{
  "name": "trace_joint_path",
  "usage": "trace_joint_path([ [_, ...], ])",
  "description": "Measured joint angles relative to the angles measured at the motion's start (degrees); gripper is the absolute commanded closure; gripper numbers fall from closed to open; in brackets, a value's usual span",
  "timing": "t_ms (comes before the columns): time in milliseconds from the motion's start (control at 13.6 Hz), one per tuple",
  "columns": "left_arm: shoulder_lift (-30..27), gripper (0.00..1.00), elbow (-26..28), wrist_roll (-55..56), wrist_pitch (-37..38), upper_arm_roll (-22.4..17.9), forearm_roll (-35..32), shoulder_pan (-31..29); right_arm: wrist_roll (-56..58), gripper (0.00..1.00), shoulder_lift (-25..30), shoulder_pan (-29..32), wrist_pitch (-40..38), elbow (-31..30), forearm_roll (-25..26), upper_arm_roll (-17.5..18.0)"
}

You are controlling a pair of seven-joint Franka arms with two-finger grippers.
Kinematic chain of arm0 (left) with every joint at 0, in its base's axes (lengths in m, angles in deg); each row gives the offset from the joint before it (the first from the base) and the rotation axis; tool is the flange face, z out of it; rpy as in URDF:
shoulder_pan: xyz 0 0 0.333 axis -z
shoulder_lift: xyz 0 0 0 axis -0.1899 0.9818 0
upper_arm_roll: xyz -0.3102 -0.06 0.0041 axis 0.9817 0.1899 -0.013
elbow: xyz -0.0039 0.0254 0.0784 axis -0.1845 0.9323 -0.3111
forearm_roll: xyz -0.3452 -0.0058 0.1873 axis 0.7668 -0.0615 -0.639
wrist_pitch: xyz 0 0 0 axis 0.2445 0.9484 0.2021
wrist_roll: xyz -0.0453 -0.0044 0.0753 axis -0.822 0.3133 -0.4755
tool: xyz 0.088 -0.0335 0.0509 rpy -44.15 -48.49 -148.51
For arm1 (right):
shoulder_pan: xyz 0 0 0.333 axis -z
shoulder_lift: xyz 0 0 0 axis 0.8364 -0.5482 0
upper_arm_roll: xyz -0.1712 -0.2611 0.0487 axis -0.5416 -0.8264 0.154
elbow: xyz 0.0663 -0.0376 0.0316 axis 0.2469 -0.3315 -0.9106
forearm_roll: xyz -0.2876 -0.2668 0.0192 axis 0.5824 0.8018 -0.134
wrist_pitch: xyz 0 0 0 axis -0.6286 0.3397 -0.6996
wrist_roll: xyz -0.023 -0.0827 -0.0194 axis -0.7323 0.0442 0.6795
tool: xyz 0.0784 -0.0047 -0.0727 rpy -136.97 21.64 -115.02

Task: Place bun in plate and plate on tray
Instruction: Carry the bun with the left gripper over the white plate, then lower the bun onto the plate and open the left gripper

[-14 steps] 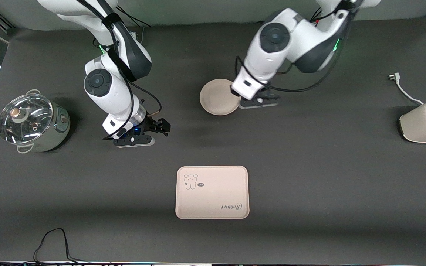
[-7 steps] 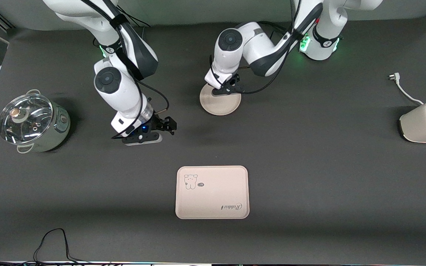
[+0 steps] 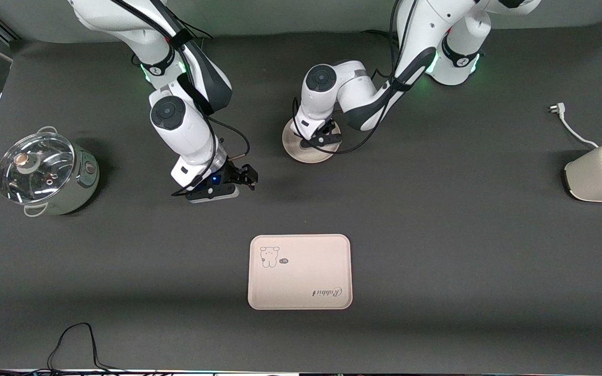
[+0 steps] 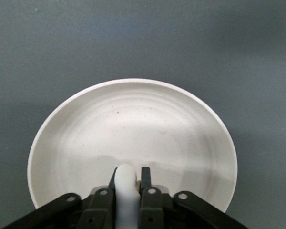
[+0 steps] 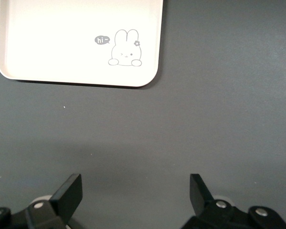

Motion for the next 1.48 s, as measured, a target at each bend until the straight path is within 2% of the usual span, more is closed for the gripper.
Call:
trace_joint_path([
  [1476,0.2,0.0,-0.8,1.1,-0.1,-0.1,-0.6,0.0,0.0,0.0,0.0,-0.4,0.7,0.0,-0.8,0.0],
])
